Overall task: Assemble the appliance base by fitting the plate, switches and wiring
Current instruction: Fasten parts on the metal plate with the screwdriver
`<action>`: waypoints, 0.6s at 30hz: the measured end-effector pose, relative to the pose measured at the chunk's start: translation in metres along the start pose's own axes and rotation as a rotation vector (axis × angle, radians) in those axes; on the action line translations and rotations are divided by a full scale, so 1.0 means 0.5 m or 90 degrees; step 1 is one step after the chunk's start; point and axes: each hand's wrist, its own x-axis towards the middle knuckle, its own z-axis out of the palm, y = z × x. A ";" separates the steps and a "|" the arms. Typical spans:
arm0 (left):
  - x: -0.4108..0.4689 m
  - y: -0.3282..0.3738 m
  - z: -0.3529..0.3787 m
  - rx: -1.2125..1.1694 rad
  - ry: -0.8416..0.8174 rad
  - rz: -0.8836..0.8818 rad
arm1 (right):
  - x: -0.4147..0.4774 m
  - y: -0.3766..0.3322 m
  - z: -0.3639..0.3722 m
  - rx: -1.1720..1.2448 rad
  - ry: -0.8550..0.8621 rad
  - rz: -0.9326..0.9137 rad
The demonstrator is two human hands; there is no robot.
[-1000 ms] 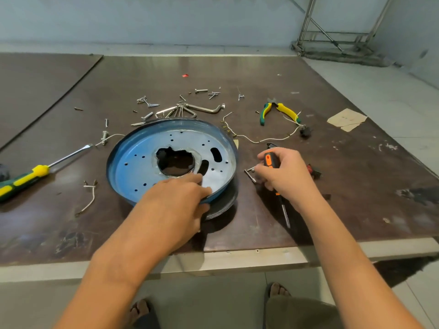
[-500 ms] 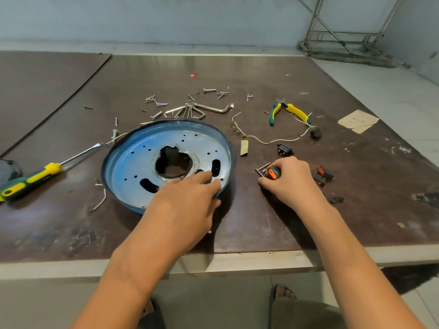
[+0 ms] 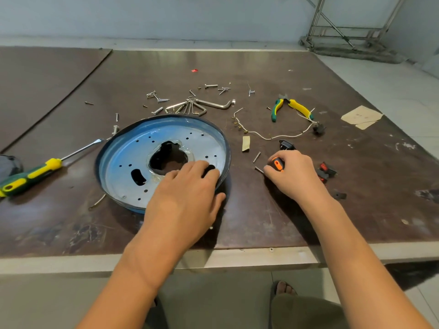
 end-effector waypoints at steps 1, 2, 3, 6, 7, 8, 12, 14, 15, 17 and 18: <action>0.000 -0.002 0.000 -0.011 0.006 0.002 | 0.000 0.001 -0.003 -0.004 -0.010 -0.004; 0.001 -0.002 -0.002 -0.019 0.010 0.003 | -0.001 0.002 -0.005 -0.009 -0.017 -0.006; 0.003 -0.001 -0.004 -0.027 0.015 0.005 | 0.000 0.003 -0.006 -0.014 -0.022 -0.006; 0.003 0.006 -0.016 -0.070 0.033 0.016 | 0.000 0.002 -0.005 -0.046 -0.037 -0.016; 0.004 0.009 -0.019 -0.083 0.039 0.030 | -0.001 0.002 -0.006 -0.057 -0.046 -0.028; 0.004 0.013 -0.022 -0.092 0.046 0.045 | -0.003 0.002 -0.008 -0.061 -0.055 -0.046; 0.009 0.033 -0.022 -0.121 0.089 0.087 | -0.020 0.003 -0.027 0.109 -0.142 -0.124; 0.013 0.040 -0.021 -0.118 0.084 0.102 | -0.034 0.002 -0.041 0.296 -0.223 -0.131; 0.016 0.041 -0.021 -0.115 0.076 0.103 | -0.039 0.002 -0.048 0.369 -0.262 -0.144; 0.021 0.040 -0.021 -0.113 0.077 0.108 | -0.047 0.002 -0.058 0.456 -0.324 -0.182; 0.023 0.040 -0.021 -0.113 0.092 0.115 | -0.049 0.001 -0.061 0.478 -0.345 -0.198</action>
